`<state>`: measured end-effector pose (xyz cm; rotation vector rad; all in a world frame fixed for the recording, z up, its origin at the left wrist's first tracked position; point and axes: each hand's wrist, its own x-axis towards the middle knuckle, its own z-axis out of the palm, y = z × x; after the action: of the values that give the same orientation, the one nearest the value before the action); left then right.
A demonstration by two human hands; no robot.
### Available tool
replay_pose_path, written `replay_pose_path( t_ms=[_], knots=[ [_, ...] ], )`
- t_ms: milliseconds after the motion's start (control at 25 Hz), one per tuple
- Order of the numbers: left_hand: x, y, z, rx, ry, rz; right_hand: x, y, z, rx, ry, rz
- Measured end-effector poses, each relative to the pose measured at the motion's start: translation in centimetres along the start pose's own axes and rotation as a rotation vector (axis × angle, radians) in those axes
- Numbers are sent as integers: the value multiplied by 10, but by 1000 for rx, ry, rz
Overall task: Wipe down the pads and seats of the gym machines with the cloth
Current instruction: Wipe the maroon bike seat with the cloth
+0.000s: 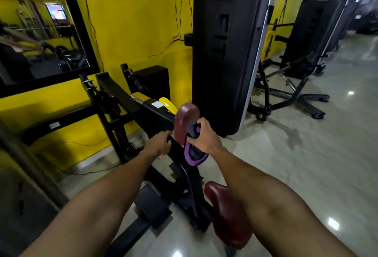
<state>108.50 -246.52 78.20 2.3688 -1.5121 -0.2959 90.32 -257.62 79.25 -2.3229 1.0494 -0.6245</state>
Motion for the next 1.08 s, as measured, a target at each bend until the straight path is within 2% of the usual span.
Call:
replay_pose_path(
  t_ms=[120,280,480,560,640,720,800,960,1080],
  knots=[
    [57,-11,-2,-20,-8,38,45,-2,12,116,150,-19],
    [96,-5,1,-91,124,135,97,4,32,247,243,-12],
    [134,-8,26,-345,214,188,149,22,74,150,364,-68],
    [144,-14,33,-373,233,225,166,32,81,209,416,-69],
    [152,-12,42,-363,268,255,188,49,82,340,443,28],
    [155,-7,51,-424,254,181,211,73,76,469,395,206],
    [157,-2,51,-458,259,166,216,79,70,611,352,282],
    [177,-3,38,-457,208,352,174,58,90,670,463,78],
    [191,-9,32,-423,157,414,151,38,115,655,491,14]
  ],
)
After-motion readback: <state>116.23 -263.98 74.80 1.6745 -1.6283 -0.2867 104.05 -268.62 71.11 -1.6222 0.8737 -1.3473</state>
